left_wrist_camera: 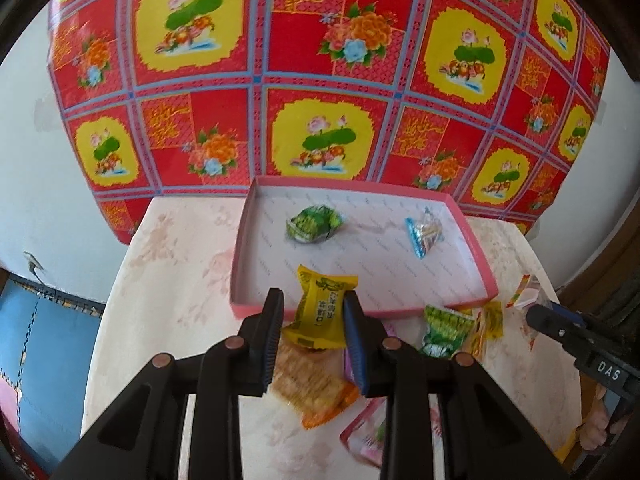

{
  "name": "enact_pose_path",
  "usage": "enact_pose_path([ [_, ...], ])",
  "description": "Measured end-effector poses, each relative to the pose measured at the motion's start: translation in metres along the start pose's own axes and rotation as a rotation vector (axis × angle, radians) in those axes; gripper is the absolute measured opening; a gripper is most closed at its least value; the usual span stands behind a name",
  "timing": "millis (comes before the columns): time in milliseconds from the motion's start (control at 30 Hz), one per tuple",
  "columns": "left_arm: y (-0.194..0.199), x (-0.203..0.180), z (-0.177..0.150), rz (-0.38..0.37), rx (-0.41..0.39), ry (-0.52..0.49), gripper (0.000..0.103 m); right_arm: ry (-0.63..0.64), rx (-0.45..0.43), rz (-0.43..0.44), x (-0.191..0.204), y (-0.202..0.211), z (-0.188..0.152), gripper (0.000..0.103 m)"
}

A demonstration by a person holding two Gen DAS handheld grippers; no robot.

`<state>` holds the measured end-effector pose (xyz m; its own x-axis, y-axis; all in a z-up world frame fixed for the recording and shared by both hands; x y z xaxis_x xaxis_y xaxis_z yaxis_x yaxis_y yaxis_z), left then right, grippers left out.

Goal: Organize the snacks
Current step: 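Carry the yellow candy with the left tool while the right tool carries the clear bag into the box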

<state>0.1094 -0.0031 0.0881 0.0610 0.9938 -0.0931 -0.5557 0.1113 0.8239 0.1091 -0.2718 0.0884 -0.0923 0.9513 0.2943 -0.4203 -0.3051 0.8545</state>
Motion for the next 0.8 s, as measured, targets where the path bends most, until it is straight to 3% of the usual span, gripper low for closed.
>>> enact_pose_path([
  [500, -0.032, -0.016, 0.038, 0.011, 0.016, -0.054, 0.031, 0.046, 0.024, -0.009, 0.002, -0.025, 0.037, 0.038],
  [800, -0.072, -0.014, 0.044, -0.021, 0.096, -0.037, 0.031, 0.043, 0.06, 0.003, -0.002, -0.052, 0.052, 0.038],
])
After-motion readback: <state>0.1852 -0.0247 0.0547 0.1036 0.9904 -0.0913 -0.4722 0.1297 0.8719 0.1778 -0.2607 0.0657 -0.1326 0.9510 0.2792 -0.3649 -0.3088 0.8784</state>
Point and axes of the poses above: each gripper's, at about its wrist camera, not at the fingertips, and y roughly against the way its jaws point, x to its left, z to its top, the point moved 1 cm from there along -y, roughly the way its jaws point, and after that the axes turned 7 degrees about x, right-handed, at the moved point
